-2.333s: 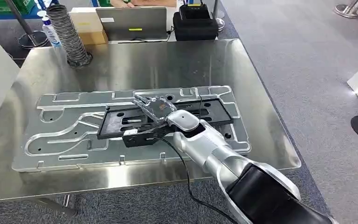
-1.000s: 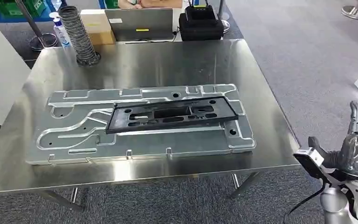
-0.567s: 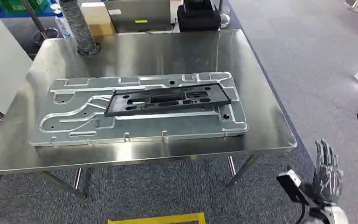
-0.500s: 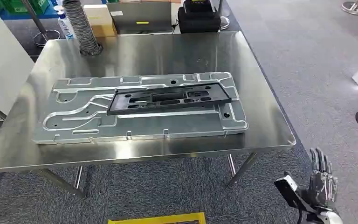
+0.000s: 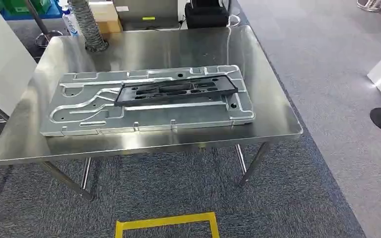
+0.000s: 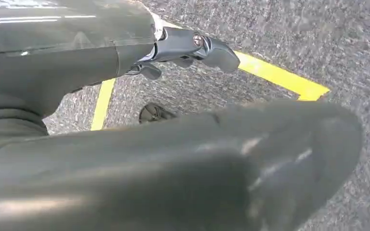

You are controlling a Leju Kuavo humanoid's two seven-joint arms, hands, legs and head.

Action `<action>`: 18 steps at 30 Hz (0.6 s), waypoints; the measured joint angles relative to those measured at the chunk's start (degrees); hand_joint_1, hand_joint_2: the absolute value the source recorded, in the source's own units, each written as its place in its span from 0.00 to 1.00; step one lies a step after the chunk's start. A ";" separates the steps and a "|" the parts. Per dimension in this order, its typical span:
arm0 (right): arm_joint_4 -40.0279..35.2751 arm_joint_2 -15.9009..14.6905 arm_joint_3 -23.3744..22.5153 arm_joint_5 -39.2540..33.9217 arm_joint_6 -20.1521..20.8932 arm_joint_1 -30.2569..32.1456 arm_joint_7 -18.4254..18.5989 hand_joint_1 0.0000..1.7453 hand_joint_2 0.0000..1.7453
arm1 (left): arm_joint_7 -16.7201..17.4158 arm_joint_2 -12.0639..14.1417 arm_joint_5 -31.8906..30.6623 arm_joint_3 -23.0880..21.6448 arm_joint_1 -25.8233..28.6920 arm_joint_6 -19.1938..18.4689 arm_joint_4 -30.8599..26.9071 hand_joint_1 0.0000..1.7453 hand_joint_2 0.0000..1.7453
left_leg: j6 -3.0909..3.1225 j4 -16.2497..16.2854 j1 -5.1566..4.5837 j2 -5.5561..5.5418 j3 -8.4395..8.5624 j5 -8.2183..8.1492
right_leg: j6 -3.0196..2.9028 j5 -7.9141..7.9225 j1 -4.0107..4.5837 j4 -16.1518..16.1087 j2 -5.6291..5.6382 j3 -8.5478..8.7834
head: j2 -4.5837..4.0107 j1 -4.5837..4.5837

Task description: Take the parts from the cabinet and place them on the table.

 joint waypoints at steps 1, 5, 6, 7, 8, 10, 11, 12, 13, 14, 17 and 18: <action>1.01 0.13 -0.61 -0.46 1.29 -0.04 1.60 0.00 0.00 | 0.02 0.00 -0.28 -0.09 0.18 -0.02 0.00 0.00 0.00 | -0.58 -0.13 -0.11 -0.05 -0.14 0.54 | -0.67 0.66 -0.17 -0.29 -0.17 -0.41 | 0.00 0.00; 3.93 1.98 -3.50 -2.73 6.95 -0.38 6.10 0.00 0.00 | 0.20 -0.09 -2.14 -0.59 0.51 -0.48 0.00 0.00 0.00 | -0.82 10.73 0.25 -0.22 -3.09 -12.08 | -2.31 3.62 0.19 -0.49 -0.66 -3.71 | 0.00 0.00; 4.52 2.49 -4.30 -3.38 8.60 -0.41 6.92 0.00 0.00 | 0.24 -0.09 -2.44 -0.83 0.49 -0.66 0.00 0.00 0.00 | -0.83 14.62 0.23 -0.21 -3.61 -14.18 | -2.42 4.40 0.42 -0.39 -0.72 -4.76 | 0.00 0.00; 4.94 3.08 -5.01 -3.85 9.68 -0.45 7.58 0.00 0.00 | 0.28 -0.07 -2.64 -1.07 0.48 -0.66 0.00 0.00 0.00 | -0.78 17.30 0.21 -0.21 -3.50 -14.23 | -2.48 5.16 0.64 -0.26 -0.77 -5.87 | 0.00 0.00; 5.35 3.93 -5.64 -4.17 10.96 -0.49 8.32 0.00 0.00 | 0.46 -0.04 -2.99 -1.40 0.49 -0.76 0.00 0.00 0.00 | -0.61 18.07 0.14 -0.22 -2.53 -12.49 | -2.49 5.88 0.84 -0.10 -0.79 -7.00 | 0.00 0.00; 6.16 5.51 -6.67 -5.31 13.33 -0.67 9.57 0.00 0.00 | 0.74 0.04 -3.47 -1.81 0.47 -1.07 0.00 0.00 0.00 | 0.14 13.19 -0.15 -0.23 2.84 -7.51 | -2.46 7.23 1.17 0.51 -0.78 -9.26 | 0.00 0.00; 6.49 6.40 -7.27 -5.83 14.24 -0.83 10.13 0.00 0.00 | 0.79 0.09 -3.82 -2.05 0.37 -1.22 0.00 0.00 0.00 | 0.77 8.02 -0.50 -0.22 6.97 -7.20 | -2.42 7.90 1.30 0.73 -0.75 -10.12 | 0.00 0.00; 6.66 7.35 -7.74 -6.36 15.18 -1.14 10.57 0.00 0.00 | 0.87 0.35 -4.24 -2.30 0.15 -1.33 -0.02 0.00 0.00 | 1.52 2.08 -0.88 -0.20 11.23 -9.70 | -2.26 8.48 1.39 0.94 -0.75 -10.46 | 0.00 0.00; 6.84 8.13 -8.35 -7.17 16.37 -1.31 10.86 0.00 0.00 | 1.01 0.37 -4.74 -2.73 0.04 -1.46 -0.02 0.00 0.00 | 1.59 -3.32 -0.87 -0.13 13.91 -11.36 | -2.00 9.07 1.58 1.06 -0.72 -10.72 | 0.00 0.00; 7.08 8.81 -8.98 -7.85 17.24 -1.39 11.25 0.00 0.00 | 1.25 0.44 -5.27 -3.10 -0.05 -1.55 -0.02 0.00 0.00 | 1.63 -2.83 -1.07 -0.14 13.22 -11.29 | -1.68 9.73 1.40 0.77 -0.95 -10.62 | 0.00 0.00; 7.51 10.54 -11.37 -10.52 18.38 -1.87 11.32 0.00 0.00 | 1.73 0.57 -6.57 -4.15 0.21 -1.84 0.00 0.00 0.00 | 2.84 -3.58 -0.64 0.23 12.22 -8.94 | -0.70 11.14 1.05 0.26 -0.75 -10.96 | 0.00 0.00; 7.67 11.50 -12.33 -11.28 18.81 -2.14 11.01 0.00 0.00 | 2.01 0.57 -7.28 -4.55 0.17 -1.92 0.00 0.00 0.00 | 3.15 -3.56 -0.65 0.42 11.32 -8.13 | -0.39 7.70 0.95 1.79 -0.53 -11.58 | 0.00 0.00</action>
